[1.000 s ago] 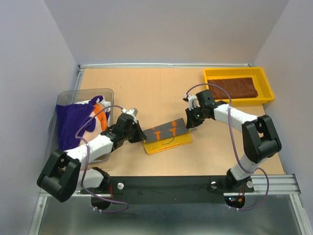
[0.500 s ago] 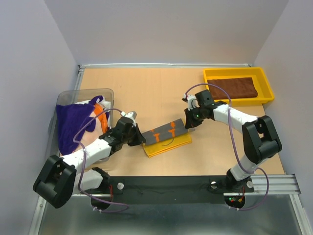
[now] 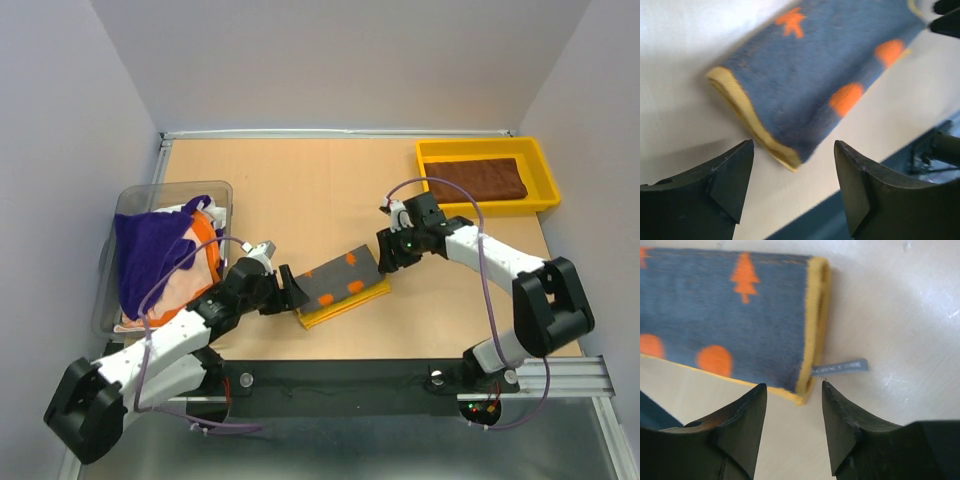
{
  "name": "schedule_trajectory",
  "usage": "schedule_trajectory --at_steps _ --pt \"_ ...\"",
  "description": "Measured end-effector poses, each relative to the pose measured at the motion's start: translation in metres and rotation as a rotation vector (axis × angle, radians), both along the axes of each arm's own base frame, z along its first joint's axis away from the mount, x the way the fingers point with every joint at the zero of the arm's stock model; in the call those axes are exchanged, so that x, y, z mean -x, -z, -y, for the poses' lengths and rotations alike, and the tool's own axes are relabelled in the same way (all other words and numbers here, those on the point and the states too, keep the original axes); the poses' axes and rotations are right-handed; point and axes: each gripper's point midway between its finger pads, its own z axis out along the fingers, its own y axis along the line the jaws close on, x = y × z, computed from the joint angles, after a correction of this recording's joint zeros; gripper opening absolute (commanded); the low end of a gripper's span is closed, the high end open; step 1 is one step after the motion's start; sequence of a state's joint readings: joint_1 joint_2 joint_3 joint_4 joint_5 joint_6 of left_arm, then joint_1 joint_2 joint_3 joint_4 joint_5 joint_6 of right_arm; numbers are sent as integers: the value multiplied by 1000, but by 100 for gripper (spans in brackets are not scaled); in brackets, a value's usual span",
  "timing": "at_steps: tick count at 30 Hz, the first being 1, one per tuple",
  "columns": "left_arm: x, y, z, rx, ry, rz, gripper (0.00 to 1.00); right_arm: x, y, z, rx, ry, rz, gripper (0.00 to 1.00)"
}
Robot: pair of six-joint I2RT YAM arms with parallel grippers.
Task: Fold and stack the towels
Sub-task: Fold the towel
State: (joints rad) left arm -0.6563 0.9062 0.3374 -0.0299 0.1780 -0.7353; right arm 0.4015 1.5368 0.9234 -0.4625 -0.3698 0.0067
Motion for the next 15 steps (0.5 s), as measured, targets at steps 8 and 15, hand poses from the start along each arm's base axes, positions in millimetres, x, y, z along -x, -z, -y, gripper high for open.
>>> schedule_trajectory --at_steps 8,15 --pt "-3 -69 4 133 -4 179 74 18 -69 -48 -87 -86 179 57" --pt "-31 -69 23 29 26 152 64 8 -45 -76 3 -65 160 53"
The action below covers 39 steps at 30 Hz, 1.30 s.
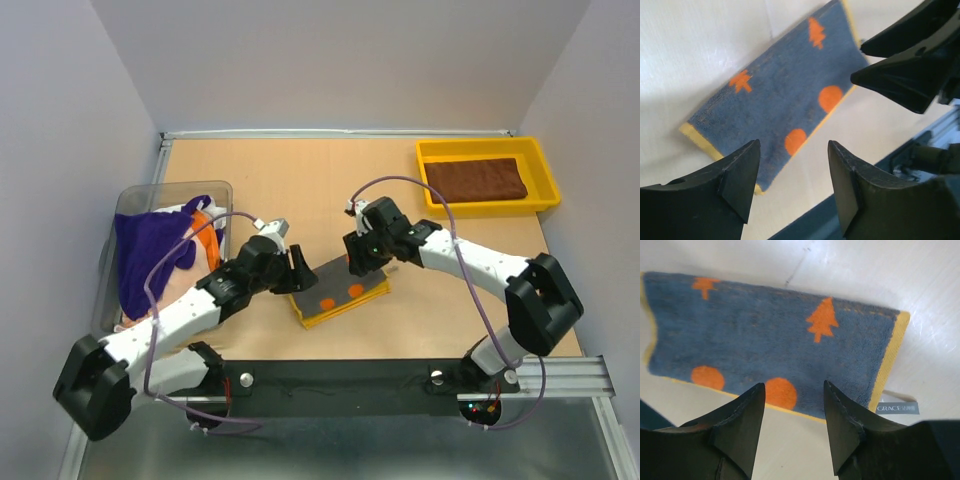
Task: Fold and stack the towels
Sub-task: Fold the towel
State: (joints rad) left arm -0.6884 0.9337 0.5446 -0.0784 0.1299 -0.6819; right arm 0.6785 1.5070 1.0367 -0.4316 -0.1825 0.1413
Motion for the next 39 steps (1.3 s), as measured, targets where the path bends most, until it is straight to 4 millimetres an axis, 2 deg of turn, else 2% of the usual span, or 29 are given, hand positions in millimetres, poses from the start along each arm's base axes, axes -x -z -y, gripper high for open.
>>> schedule_trajectory --at_steps 2,5,8,10,12,16,25,28,30,31,35,39 --pt "0 22 5 -60 21 -48 64 1 19 4 44 42 -26 52" --pt "10 53 8 -143 64 -118 57 4 40 18 91 113 -43 52" --pt "24 75 15 -199 114 -170 47 17 62 36 135 176 -75 52" --pt "39 86 22 -222 160 -201 46 29 71 48 149 209 -96 52" --pt "51 92 26 -231 191 -214 39 38 73 56 140 242 -107 52" --pt "70 101 29 -228 223 -247 38 56 74 68 90 316 -117 51" --pt "73 101 27 -196 178 -261 38 69 73 79 -41 465 -102 48" --pt "62 101 20 -201 133 -259 36 69 73 78 -81 500 -105 47" --pt "43 101 8 -198 69 -255 36 67 72 75 -103 515 -106 47" --pt "26 100 -3 -198 14 -247 36 65 70 73 -116 519 -101 47" --pt "-20 96 -27 -235 -97 -205 36 53 65 66 -155 523 -66 47" --pt "-47 94 -32 -274 -112 -186 43 43 61 57 -184 516 -52 47"
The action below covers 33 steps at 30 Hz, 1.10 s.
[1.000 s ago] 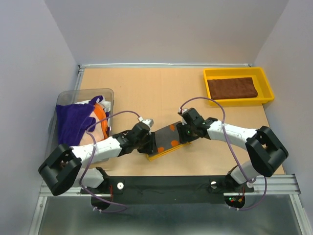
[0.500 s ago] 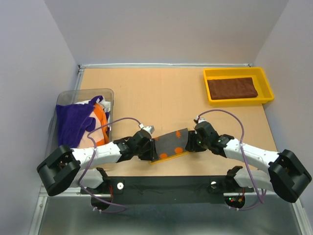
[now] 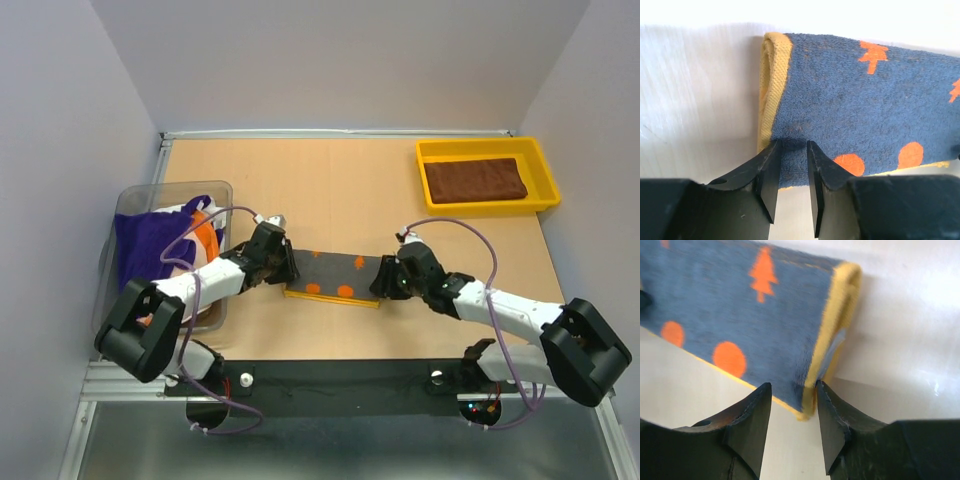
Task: Fold and stack the towels
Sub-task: Fold the towel
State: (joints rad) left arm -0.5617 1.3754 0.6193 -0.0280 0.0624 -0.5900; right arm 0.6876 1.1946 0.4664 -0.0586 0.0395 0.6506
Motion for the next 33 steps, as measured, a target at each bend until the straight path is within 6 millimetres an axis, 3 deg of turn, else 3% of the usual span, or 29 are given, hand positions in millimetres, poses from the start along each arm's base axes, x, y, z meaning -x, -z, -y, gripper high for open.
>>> schedule_trajectory --at_steps 4,8,11,14,19,21,24,27,33 --pt "1 -17 1 19 7 33 50 -17 -32 -18 -72 -16 72 47" --pt "-1 -70 6 128 -9 166 51 -38 -79 -35 -156 -26 188 47" --pt "-5 -98 8 191 -27 249 49 -57 -115 -48 -215 -27 276 47" --pt "-11 -98 13 213 -33 265 45 -69 -125 -55 -237 -22 307 47" --pt "-4 -31 14 154 -39 118 40 -84 -101 -49 -238 22 297 47" --pt "10 1 6 121 -53 40 39 -86 -75 -32 -231 76 268 47" --pt "10 3 9 155 -69 47 39 -80 -25 -4 -193 155 186 47" --pt "9 4 10 179 -85 53 39 -70 10 14 -178 206 121 47" --pt "9 4 7 186 -116 59 41 -74 8 18 -225 233 149 47"
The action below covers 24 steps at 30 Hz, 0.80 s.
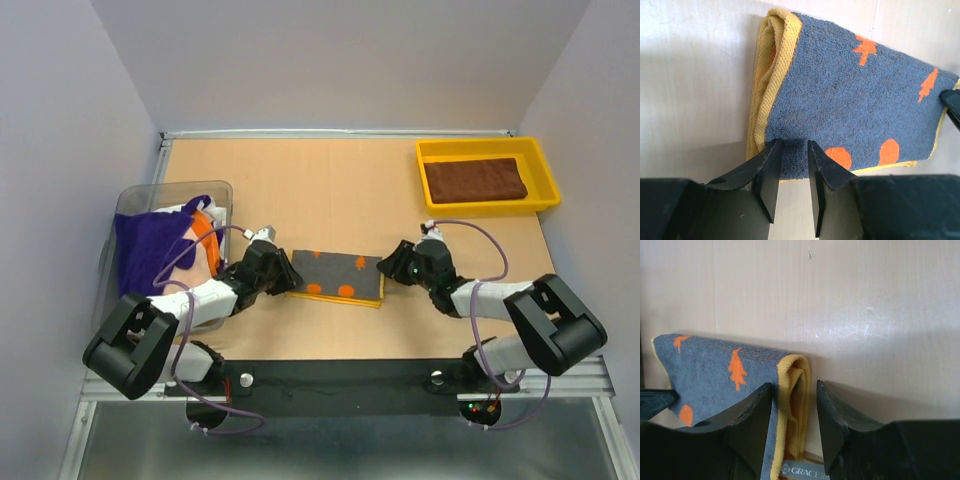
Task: Fold and stack the towels
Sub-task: Fold the towel, then neatly place the folded towel into the bin
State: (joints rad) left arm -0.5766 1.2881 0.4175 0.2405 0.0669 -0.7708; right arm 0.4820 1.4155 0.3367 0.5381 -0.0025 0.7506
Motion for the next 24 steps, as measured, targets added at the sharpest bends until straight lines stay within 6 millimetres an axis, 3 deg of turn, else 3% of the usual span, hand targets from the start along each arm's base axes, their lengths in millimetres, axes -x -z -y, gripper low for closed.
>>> schedule_trajectory --at_steps 5,9,13,16,19,24 --pt "1 -4 -12 -70 -12 0 60 3 -13 16 71 14 15 48" --pt "-13 -36 -4 -173 18 60 73 -12 -40 33 179 57 59 58" --pt "-26 -101 46 -197 111 206 76 -23 -56 60 280 124 62 74" --pt "-22 -130 94 -212 203 272 76 -21 -52 85 351 171 14 85" --pt "-9 -124 139 -270 312 284 75 -14 -42 109 396 211 -50 90" --pt "20 -72 188 -446 498 239 70 -4 -31 132 420 246 -130 90"
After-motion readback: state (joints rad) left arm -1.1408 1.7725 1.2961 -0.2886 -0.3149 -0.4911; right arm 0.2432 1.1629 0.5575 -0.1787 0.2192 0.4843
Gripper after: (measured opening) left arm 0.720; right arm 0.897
